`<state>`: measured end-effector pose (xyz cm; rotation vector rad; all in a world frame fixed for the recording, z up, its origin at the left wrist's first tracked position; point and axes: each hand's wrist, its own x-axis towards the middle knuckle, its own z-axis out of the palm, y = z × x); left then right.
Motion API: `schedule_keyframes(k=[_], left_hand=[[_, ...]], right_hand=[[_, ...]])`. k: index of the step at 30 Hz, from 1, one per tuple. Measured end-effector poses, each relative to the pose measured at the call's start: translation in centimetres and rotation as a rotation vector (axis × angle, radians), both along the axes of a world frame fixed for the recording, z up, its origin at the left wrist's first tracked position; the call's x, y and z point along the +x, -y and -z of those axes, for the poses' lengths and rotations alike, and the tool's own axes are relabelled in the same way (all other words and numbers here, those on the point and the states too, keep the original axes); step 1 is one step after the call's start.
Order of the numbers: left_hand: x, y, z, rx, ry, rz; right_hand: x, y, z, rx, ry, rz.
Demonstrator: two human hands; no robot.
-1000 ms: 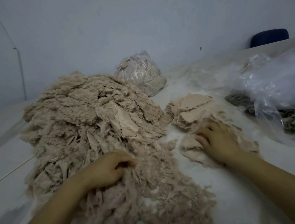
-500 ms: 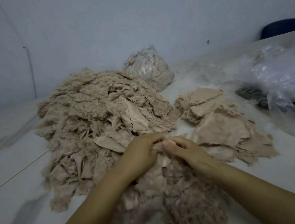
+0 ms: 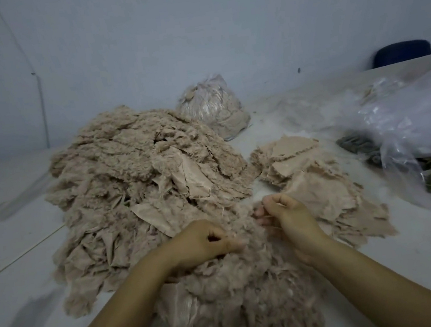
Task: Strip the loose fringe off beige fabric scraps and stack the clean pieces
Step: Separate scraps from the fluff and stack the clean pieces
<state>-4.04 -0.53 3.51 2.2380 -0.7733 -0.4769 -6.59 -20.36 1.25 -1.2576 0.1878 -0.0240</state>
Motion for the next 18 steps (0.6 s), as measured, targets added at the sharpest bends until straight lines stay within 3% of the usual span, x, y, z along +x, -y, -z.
schedule_keyframes(k=[4,8,11,14,18], left_hand=[[-0.7,1.3,1.3,-0.035,-0.044,-0.063],[-0.5,1.8,0.8,-0.390,-0.216,-0.200],[-0.1,1.3,-0.1,-0.527,-0.384,-0.165],[0.0,1.3,-0.3,-0.513,-0.373,-0.219],[1.3,-0.5,-0.1,-0.537,-0.250,-0.521]], right_hand=[[-0.6,-0.7,1.1,-0.165,-0.014,-0.175],[-0.5,-0.4,1.3,-0.241,0.074,-0.120],[-0.4,-0.2,0.6,-0.178,0.096,-0.273],[-0.3,-0.6,0.3,0.031,0.115,-0.258],[0.0,0.2,0.1,-0.045,0.114,-0.104]])
